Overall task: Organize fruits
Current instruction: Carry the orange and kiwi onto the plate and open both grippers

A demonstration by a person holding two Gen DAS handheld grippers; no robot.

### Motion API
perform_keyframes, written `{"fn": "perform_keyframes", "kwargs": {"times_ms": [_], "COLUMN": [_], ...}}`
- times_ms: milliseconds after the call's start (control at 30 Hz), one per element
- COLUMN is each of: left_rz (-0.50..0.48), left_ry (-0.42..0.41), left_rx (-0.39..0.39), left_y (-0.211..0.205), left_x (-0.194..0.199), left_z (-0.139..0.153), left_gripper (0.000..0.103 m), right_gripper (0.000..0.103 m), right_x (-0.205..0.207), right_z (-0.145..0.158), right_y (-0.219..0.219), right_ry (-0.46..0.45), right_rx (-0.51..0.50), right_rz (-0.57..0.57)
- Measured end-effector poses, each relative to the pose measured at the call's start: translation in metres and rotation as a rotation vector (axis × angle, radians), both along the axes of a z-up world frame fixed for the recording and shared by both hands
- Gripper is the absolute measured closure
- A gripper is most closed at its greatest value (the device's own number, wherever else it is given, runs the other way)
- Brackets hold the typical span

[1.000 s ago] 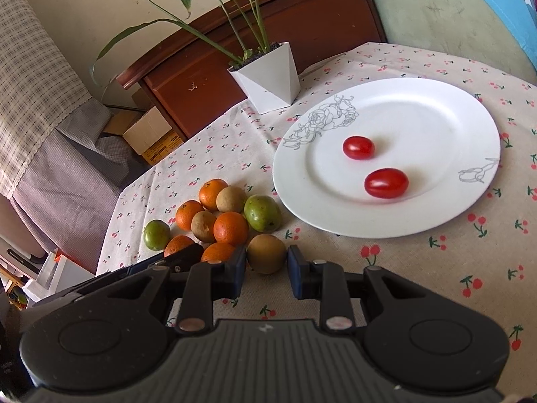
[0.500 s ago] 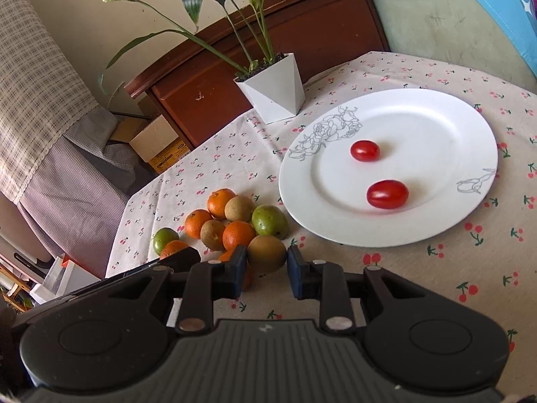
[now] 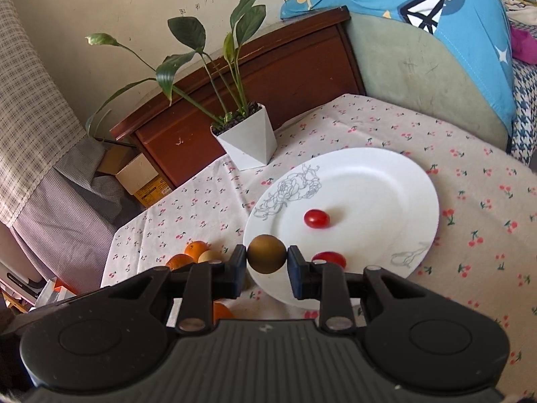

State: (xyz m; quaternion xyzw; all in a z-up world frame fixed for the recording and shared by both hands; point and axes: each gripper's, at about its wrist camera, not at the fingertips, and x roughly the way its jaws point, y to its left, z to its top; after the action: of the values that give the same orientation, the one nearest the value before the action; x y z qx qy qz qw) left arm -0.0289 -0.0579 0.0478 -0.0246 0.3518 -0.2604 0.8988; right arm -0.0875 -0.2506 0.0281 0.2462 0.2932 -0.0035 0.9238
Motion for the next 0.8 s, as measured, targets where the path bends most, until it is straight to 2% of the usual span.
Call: {"fn": "perform_keyframes", "kwargs": {"times_ms": [167, 300, 533, 800], "left_rz": [-0.064, -0.063, -0.082, -0.08], "left_ry": [-0.007, 0.022, 0.042, 0.072], "left_rx": [0.007, -0.013, 0.002, 0.002], "left_y": [-0.022, -0.035, -0.059, -0.071], "left_x": [0.008, 0.015, 0.027, 0.037], "left_z": [0.005, -0.004, -0.018, -0.029], "left_gripper": [0.076, 0.076, 0.076, 0.075], "right_gripper": [0.076, 0.076, 0.076, 0.075], "right_x": [0.006, 0.008, 0.015, 0.023], "right_z": [-0.002, -0.016, -0.025, -0.036], "right_y": [-0.027, -0.039, -0.049, -0.052], "right_ry": [0.029, 0.062, 0.082, 0.108], "right_rx": [0.013, 0.063, 0.102, 0.103], "right_rz": [-0.049, -0.116, -0.168, -0.217]}}
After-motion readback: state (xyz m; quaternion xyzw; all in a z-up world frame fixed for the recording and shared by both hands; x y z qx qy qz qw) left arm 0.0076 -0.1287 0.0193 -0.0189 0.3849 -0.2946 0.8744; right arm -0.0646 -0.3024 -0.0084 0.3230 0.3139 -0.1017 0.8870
